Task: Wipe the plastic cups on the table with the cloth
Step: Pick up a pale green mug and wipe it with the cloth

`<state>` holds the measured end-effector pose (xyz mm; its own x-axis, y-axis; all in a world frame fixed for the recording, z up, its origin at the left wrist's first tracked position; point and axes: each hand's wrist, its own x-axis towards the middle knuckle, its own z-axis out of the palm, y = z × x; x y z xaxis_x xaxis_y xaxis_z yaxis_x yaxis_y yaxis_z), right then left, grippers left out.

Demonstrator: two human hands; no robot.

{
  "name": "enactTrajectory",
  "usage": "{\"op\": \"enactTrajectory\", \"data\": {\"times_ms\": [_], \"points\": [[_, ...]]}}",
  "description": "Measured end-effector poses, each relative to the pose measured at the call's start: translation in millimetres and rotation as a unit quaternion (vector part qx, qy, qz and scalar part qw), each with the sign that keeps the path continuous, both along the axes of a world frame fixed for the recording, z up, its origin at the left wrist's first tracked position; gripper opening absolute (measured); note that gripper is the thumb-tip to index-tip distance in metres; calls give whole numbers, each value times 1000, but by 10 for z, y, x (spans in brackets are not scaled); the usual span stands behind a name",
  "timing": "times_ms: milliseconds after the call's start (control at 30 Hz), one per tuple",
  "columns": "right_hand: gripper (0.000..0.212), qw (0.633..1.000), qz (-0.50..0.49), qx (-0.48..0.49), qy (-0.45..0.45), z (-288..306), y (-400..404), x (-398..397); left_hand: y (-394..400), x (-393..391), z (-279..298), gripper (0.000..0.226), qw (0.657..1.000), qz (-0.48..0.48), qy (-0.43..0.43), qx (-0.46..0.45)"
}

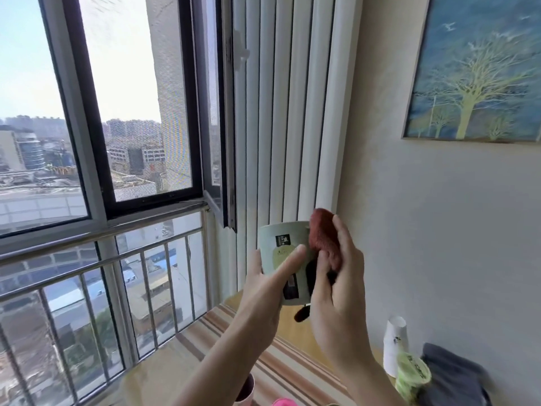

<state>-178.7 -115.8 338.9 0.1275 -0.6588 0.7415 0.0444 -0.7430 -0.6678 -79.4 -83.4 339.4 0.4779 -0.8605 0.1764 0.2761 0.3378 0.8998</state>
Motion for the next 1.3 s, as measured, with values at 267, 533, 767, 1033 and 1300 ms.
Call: {"op": "enactTrajectory", "data": {"times_ms": [267, 533, 767, 1033, 1300], "points": [[51, 998, 52, -24, 9, -223, 54, -180, -14, 188, -5, 62, 998, 21, 57, -26], [59, 988, 113, -23, 104, -60, -12, -140, -18, 50, -45, 60, 988, -131, 72, -37], [50, 989, 86, -67, 96, -493, 82, -244, -49, 74, -66, 51, 988, -133, 75, -38], [45, 998, 55, 4, -33, -193, -39, -189, -101, 4, -98, 42, 989, -71, -132, 6], [50, 992, -57, -98, 47, -261, -106, -301, -1, 195, 40, 73, 987, -157, 32, 1]]}}
